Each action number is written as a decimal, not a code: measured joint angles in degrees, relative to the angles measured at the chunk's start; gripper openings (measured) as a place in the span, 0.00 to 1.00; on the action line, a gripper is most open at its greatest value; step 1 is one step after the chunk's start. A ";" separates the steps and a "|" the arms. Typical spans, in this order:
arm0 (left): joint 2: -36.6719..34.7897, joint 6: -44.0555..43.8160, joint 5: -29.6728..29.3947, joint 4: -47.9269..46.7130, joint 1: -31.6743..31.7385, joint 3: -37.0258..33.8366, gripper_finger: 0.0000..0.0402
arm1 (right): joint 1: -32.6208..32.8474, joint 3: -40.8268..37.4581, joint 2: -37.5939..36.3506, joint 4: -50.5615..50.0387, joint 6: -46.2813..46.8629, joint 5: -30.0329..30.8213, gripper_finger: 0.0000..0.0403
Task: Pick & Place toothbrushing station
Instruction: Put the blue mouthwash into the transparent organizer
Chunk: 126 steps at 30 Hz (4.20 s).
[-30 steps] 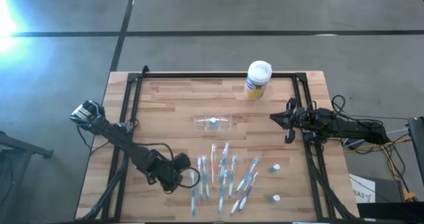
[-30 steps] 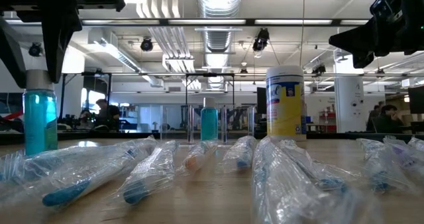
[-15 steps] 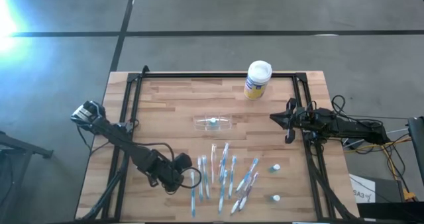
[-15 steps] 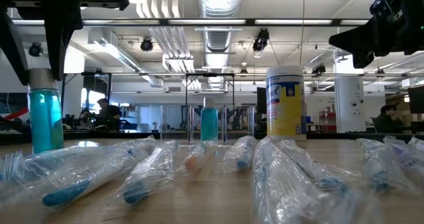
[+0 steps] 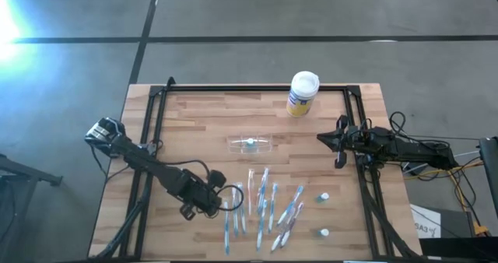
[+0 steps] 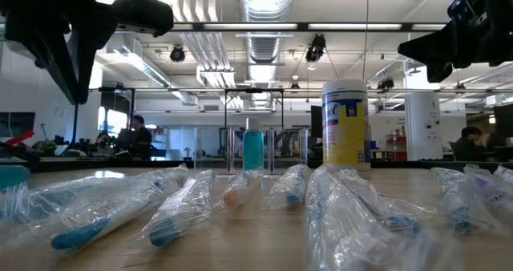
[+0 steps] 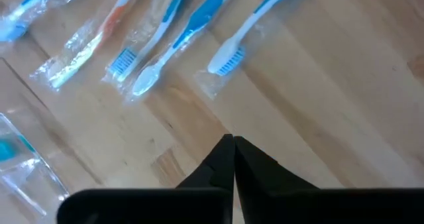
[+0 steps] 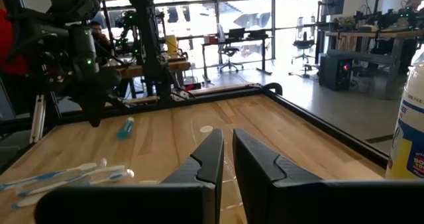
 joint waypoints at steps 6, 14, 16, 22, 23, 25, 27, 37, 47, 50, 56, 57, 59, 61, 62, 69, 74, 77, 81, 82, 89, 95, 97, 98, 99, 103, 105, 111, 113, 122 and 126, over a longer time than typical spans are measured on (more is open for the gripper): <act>-2.61 -16.91 0.84 -3.40 0.90 0.09 0.02 | 0.01 0.00 0.00 0.00 0.00 -0.02 0.08; -13.01 -45.02 1.97 -9.05 -1.79 -6.71 0.09 | 0.01 0.00 0.00 -0.02 -0.02 -0.02 0.08; -15.35 -49.57 2.99 -8.81 -2.91 -9.77 0.14 | 0.01 0.00 0.00 -0.02 -0.02 -0.04 0.08; -19.46 -56.97 6.79 -8.93 -5.15 -18.16 0.33 | 0.01 0.00 -0.06 0.00 -0.39 -0.05 0.08; -19.91 -57.41 7.51 -8.87 -5.21 -19.19 0.37 | 0.01 0.00 -0.07 0.00 -0.41 -0.06 0.08; -20.52 -58.23 8.74 -8.87 -5.23 -20.84 0.43 | 0.01 0.00 -0.07 0.02 -0.42 -0.04 0.08; -20.78 -58.48 9.58 -8.69 -5.23 -22.04 0.48 | 0.01 0.00 -0.07 0.05 -0.42 -0.04 0.08; -20.20 -57.09 13.19 -6.96 -5.26 -28.05 0.56 | 0.01 0.00 -0.04 0.35 -0.17 -0.09 0.08; -20.11 -53.91 11.14 -2.64 -5.23 -31.76 0.56 | 0.00 0.00 -0.04 0.37 -0.08 -0.13 0.08; -20.11 -53.19 10.94 0.22 -5.23 -33.77 0.56 | 0.01 0.00 -0.02 0.37 0.00 -0.13 0.08; -20.24 -54.27 10.98 3.28 -5.23 -36.95 0.49 | 0.00 0.00 -0.02 0.39 0.00 -0.13 0.08; -20.23 -54.28 10.90 3.25 -5.23 -37.00 0.46 | -0.01 0.00 -0.02 0.39 0.00 -0.11 0.08; -20.20 -54.00 10.58 2.89 -5.23 -36.88 0.37 | -0.01 0.00 0.00 0.39 0.00 -0.11 0.08; -20.20 -52.97 10.50 2.35 -5.21 -36.20 0.25 | -0.01 0.00 0.00 0.39 0.00 -0.10 0.08; -20.16 -52.11 10.57 1.98 -5.21 -35.48 0.22 | -0.01 0.00 0.00 0.39 0.00 -0.11 0.08; -19.98 -46.76 11.59 -0.29 -5.25 -30.22 0.22 | -0.01 0.00 0.04 0.42 0.00 -0.07 0.08; -20.00 -46.39 6.07 -11.73 -5.23 -23.54 0.22 | -0.01 0.00 0.04 0.41 0.00 -0.07 0.08; -19.41 -45.98 1.77 -19.90 -5.21 -17.80 0.22 | -0.01 0.00 0.04 0.41 0.00 -0.07 0.08; -16.24 -42.17 -6.38 -31.50 -5.22 -9.06 0.22 | -0.01 0.00 0.04 0.42 0.00 -0.07 0.08; -15.02 -40.38 -8.77 -33.97 -5.21 -6.75 0.22 | 0.01 0.00 0.04 0.39 0.00 -0.07 0.08; -4.07 -22.37 -23.93 -41.49 -2.92 7.20 0.22 | 0.00 0.00 0.04 0.40 0.00 -0.09 0.08; 4.80 -10.51 -40.30 -42.43 0.90 17.98 0.22 | 0.01 -0.35 0.32 0.49 2.69 -0.61 0.08; 6.82 -7.37 -44.36 -42.20 2.20 20.90 0.22 | 0.01 -0.52 0.87 0.61 3.06 -1.94 0.08; 7.67 -5.81 -45.85 -42.35 2.84 22.11 0.22 | 0.01 -0.55 1.35 1.05 3.22 -2.67 0.08; 8.47 -4.36 -47.54 -42.37 3.54 23.23 0.22 | 0.01 -0.55 1.87 1.87 3.79 -3.55 0.08; 9.86 0.44 -55.61 -42.21 6.10 26.05 0.22 | 0.01 -0.55 5.52 7.03 5.18 -4.80 0.08; 9.94 1.82 -58.09 -41.23 7.27 26.65 0.22 | 0.01 -0.57 8.35 10.26 4.60 -4.71 0.09; 9.90 6.22 -66.30 -32.33 9.38 26.77 0.22 | 0.03 0.81 18.30 19.98 2.35 -4.74 0.21; 9.90 8.58 -69.00 -28.67 9.54 26.77 0.22 | 0.03 1.60 21.66 23.92 1.81 -4.72 0.29; 9.90 19.98 -77.86 -12.35 10.65 26.71 0.22 | 0.03 7.12 38.05 38.85 0.84 -2.99 0.64; 9.90 22.27 -79.37 -8.89 11.67 26.67 0.22 | 0.03 11.72 45.47 40.96 -0.72 -2.99 0.71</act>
